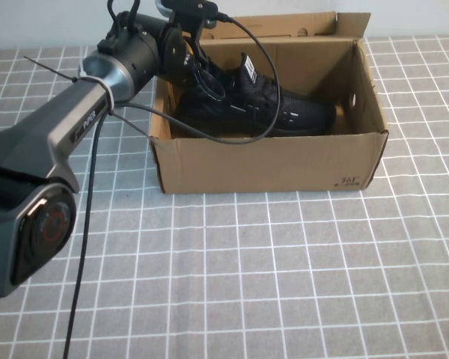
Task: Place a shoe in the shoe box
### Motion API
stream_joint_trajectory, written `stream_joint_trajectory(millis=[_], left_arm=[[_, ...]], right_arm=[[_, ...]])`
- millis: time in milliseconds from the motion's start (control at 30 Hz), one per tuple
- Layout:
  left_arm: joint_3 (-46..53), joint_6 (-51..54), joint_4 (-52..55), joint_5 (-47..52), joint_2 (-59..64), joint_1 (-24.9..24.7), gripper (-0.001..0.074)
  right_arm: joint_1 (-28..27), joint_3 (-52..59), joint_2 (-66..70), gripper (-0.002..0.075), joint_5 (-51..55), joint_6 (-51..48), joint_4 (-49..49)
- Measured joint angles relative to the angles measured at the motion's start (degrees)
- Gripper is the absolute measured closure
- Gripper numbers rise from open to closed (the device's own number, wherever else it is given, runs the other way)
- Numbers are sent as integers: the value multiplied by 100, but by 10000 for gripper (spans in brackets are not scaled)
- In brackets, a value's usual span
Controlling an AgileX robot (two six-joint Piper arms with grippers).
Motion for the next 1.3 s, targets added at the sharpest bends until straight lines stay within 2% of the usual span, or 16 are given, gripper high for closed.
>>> stream_joint_trajectory(millis=[100,300,367,467,700,800,867,967,1033,1100,1167,1300], left_arm=[[0,66,0,-42,4,0,664],[0,68,-32,-96,4,0,353],[0,77,-32,-96,4,0,287],[0,77,-45,-1,-86,0,246],[0,77,-45,695,-855,0,232],[0,77,-45,1104,-1309,0,249],[0,77,-45,1393,-1548,0,309],[0,77,-45,1810,-1836,0,459],[0,146,-45,2119,-2004,0,596],[0,268,-45,2365,-2136,0,673],[0,327,-45,2553,-2278,0,710],[38,362,-45,2883,-2645,0,731]], right_arm=[[0,0,0,742,0,-8,39],[0,0,0,743,0,-67,113],[0,0,0,742,0,-128,142],[0,0,0,742,0,-152,158],[0,0,0,742,0,-163,158],[0,0,0,742,0,-163,168],[0,0,0,742,0,-163,168],[0,0,0,742,0,-163,181],[0,0,0,742,0,-163,246],[0,0,0,742,0,-163,331],[0,0,0,742,0,-163,440],[0,13,-108,742,0,-163,719]])
